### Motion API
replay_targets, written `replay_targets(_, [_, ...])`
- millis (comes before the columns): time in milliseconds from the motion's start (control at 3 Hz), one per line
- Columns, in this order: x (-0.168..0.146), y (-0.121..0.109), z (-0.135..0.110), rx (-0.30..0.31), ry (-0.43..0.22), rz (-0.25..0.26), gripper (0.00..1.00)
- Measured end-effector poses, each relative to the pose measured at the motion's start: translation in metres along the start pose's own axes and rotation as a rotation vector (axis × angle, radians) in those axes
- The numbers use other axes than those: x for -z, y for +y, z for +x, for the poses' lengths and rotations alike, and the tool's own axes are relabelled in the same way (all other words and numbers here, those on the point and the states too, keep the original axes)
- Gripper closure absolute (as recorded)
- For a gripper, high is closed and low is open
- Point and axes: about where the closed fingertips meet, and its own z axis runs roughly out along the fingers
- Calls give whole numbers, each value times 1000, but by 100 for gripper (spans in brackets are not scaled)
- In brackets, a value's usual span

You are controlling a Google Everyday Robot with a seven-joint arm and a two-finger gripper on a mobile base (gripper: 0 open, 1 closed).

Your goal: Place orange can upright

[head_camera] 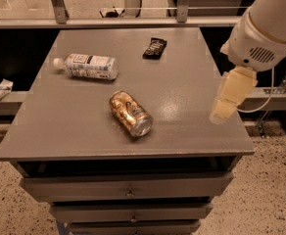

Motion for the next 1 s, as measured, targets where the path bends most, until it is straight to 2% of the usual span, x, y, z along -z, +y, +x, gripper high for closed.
replay_targets(667, [-43,-9,-60,-131,-27,-34,0])
replay_targets(1000, [-61,-6,-90,-194,-33,-60,0])
